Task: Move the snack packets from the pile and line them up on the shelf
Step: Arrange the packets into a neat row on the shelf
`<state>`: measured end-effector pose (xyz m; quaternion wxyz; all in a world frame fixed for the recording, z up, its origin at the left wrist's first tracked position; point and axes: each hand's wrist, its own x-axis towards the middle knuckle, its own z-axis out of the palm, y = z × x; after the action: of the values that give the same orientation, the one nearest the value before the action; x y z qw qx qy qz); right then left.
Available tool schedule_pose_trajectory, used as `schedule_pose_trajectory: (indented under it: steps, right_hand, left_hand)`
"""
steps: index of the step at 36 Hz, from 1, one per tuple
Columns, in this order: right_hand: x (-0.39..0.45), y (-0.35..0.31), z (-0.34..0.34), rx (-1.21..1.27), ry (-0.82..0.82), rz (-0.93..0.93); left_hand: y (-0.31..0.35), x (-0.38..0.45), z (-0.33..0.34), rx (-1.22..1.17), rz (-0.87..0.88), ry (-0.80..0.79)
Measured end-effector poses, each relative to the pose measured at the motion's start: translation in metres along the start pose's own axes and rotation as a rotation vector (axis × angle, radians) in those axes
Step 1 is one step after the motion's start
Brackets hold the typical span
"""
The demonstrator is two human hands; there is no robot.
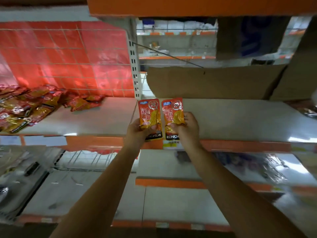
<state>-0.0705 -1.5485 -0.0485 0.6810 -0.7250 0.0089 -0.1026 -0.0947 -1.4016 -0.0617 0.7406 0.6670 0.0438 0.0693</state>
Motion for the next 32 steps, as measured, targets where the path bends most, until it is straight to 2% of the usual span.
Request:
schedule_pose_trajectory:
  steps: [13, 24, 32]
  right_hand:
    - [-0.013, -0.006, -0.186, 0.047, 0.032, 0.012]
    - [0.081, 0.019, -0.371, -0.024, 0.032, 0.03]
    - [0.136, 0.044, -0.484, -0.079, -0.002, 0.057]
  left_hand:
    - [-0.005, -0.062, 0.169, 0.044, 0.038, 0.01]
    - [-0.024, -0.027, 0.37, 0.009, 0.044, 0.053]
    - [-0.045, -0.011, 0.497, 0.048, -0.032, 0.036]
